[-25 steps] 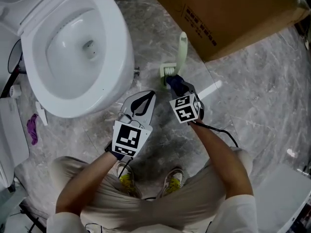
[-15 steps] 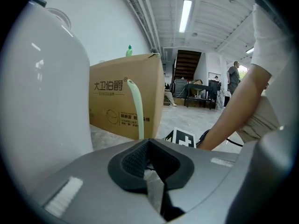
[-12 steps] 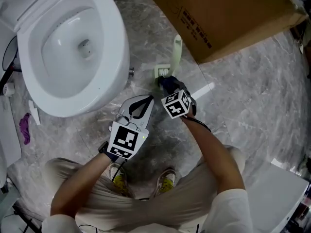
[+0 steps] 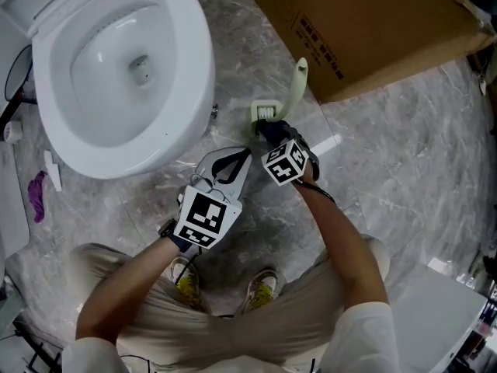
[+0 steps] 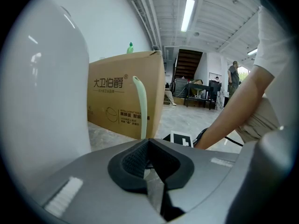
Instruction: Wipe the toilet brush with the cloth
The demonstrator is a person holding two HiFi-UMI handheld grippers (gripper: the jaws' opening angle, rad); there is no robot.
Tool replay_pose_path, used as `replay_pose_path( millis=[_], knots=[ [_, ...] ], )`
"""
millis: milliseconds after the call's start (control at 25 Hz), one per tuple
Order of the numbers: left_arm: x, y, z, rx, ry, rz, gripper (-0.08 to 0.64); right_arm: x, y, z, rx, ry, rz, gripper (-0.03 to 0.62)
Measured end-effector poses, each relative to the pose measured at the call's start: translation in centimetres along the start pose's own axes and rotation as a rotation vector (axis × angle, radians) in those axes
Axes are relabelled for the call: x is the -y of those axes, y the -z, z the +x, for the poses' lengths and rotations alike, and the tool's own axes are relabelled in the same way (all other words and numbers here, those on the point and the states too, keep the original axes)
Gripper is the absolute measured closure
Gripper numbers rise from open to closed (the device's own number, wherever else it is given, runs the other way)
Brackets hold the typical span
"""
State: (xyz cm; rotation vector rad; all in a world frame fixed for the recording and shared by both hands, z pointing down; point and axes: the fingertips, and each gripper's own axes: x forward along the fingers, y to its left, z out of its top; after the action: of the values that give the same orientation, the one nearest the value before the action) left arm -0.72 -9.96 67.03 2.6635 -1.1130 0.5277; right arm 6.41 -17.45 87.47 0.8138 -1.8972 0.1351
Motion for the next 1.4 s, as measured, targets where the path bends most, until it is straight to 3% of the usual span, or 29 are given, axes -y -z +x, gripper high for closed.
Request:
replay_pose_path(
  millis=[240,480,560,680,760,960,1200,1400],
  knots=[
    [-0.2,0.0,0.3,-0.001,-0.003,-0.017,0.56,0.7,1.6,-0.6,-0.049,0.01,0.026,0.491],
    [0.2,0.4,0.7,-0.013,0.007,-0.025,0.56,-1.4,0.3,-1.4,-0.017,-0.061,0.082,0.492],
    [0.3,0.4,0.8,-0.014,0.008,-0.025,0.56,-1.7,-0.5,-1.7,0.008,-0.087,0.188,0.491],
    [0.3,0.3,0.7,-0.014,0.012,-0.022,0.56,-1.3,-1.8,-2.0,0.059,-0.123,0.448,0.489],
    [0.3,0.5,0.7,-0.017,0.013,-0.018,0.56,-0.9,-2.2,-2.0,0.074,-0.12,0.525,0.489],
    [0.2,0.7,0.5,-0.022,0.006,-0.022,0.56,-0.1,-1.4,-1.1,0.053,-0.054,0.425,0.489],
    [0.3,0.5,0.4,-0.02,0.007,-0.022,0.56,0.4,-0.8,-0.6,0.03,-0.038,0.404,0.489],
    [0.1,0.7,0.3,-0.023,0.003,-0.023,0.56,-0.1,-0.4,-0.6,-0.006,-0.02,0.26,0.489]
  ],
)
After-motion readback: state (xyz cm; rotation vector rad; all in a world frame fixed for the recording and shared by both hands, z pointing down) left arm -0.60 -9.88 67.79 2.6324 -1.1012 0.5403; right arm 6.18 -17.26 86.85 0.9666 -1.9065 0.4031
